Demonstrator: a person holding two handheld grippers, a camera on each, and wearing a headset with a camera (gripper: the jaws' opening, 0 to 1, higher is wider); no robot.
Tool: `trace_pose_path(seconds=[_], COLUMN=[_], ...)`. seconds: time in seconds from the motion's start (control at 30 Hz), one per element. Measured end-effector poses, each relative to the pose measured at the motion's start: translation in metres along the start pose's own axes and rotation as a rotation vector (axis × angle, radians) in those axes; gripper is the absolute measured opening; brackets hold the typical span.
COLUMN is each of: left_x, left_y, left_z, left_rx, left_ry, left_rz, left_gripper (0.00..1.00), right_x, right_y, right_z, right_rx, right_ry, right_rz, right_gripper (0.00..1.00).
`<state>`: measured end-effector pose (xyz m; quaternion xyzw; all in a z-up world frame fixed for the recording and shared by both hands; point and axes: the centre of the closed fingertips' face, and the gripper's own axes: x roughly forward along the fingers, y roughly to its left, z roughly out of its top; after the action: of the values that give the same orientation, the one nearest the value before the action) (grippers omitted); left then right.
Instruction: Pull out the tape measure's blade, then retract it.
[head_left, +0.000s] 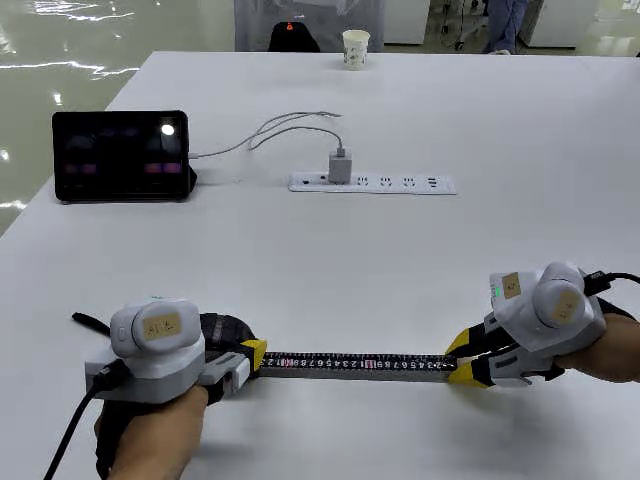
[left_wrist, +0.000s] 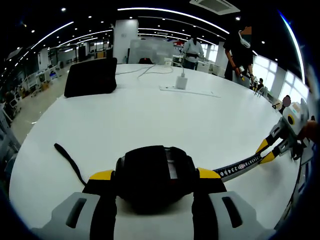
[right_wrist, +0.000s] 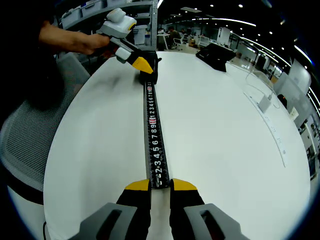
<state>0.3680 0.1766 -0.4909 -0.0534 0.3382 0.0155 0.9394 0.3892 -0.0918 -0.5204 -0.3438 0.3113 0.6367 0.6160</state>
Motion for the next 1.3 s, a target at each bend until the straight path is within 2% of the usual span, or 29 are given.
trace_pose_path(seconds=[1.3], left_x=[0.000], left_y=[0.000], left_z=[0.000], left_rx=[-0.004], left_ry=[0.005], left_rz=[-0.009], left_gripper=[0.55], right_x=[0.017], right_y=[0.004], right_z=[0.025], right_rx=[-0.014], right_ry=[-0.020], right_rz=[0.015], right_gripper=[0.10])
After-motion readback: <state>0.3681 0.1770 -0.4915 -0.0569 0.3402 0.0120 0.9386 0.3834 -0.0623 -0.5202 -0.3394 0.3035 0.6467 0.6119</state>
